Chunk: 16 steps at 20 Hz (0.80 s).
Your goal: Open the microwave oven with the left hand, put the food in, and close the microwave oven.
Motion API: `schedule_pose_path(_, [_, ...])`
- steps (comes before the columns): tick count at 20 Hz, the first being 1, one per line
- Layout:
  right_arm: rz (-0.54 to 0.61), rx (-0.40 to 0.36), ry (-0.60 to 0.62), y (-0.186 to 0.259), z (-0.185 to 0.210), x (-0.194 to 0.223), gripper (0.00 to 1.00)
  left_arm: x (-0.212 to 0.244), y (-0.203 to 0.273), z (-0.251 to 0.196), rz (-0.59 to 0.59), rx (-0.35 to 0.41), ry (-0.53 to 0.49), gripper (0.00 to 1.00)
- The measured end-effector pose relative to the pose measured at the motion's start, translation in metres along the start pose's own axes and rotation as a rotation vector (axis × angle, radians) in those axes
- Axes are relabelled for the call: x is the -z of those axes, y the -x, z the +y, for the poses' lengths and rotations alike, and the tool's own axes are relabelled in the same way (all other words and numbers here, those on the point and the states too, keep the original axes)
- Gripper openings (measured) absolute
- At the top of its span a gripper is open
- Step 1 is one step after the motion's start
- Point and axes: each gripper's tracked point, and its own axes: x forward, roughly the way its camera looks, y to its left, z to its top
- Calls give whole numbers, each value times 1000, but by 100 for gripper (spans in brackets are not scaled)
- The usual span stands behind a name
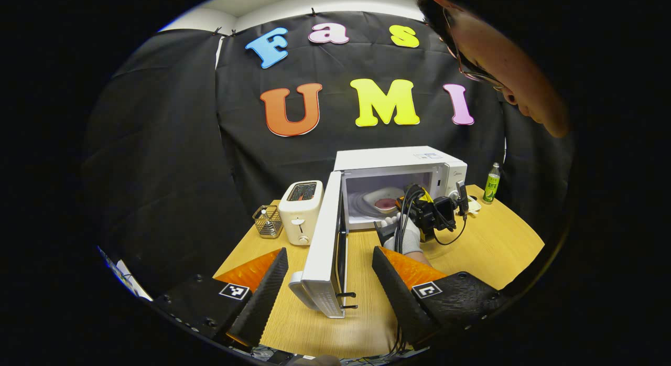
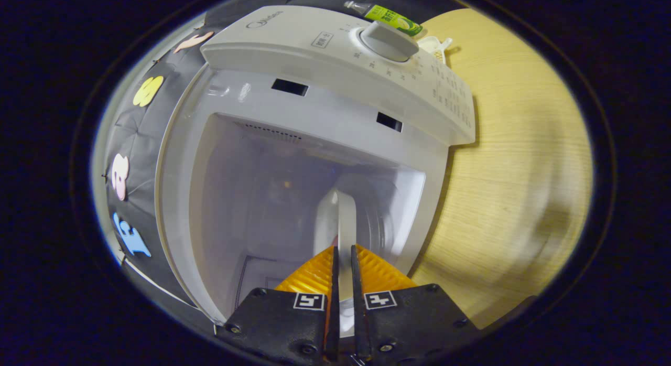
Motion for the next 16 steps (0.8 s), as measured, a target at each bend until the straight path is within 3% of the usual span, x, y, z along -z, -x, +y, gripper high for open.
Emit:
schedule_pose_path(1, [-11, -20, 10, 2, 5, -3, 0, -1, 0, 0, -3, -1, 0, 96])
schedule_pose_path(3, [-22, -93, 17, 9, 25, -8, 17, -2, -2, -2, -8, -2, 19, 96])
schedule_pose_path(4, [-27, -114, 37, 13, 30, -9, 39, -3, -1, -3, -9, -3, 25, 96])
schedule_pose_path(5, [-24, -121, 65, 18, 35, -12, 49, -4, -1, -3, -12, -6, 24, 96])
schedule_pose_path(6, [-11, -121, 93, 23, 36, -11, 82, -8, 2, -2, -20, -8, 21, 96])
schedule_pose_path(7, [13, -125, 130, 27, 38, -7, 82, -13, 4, -2, -30, -6, 22, 96])
schedule_pose_path(8, [28, -116, 164, 35, 37, -8, 100, -18, 8, -3, -42, -2, 18, 96])
schedule_pose_path(16, [72, -86, 499, 101, 32, -62, 99, -49, 24, -1, -120, -4, 4, 96])
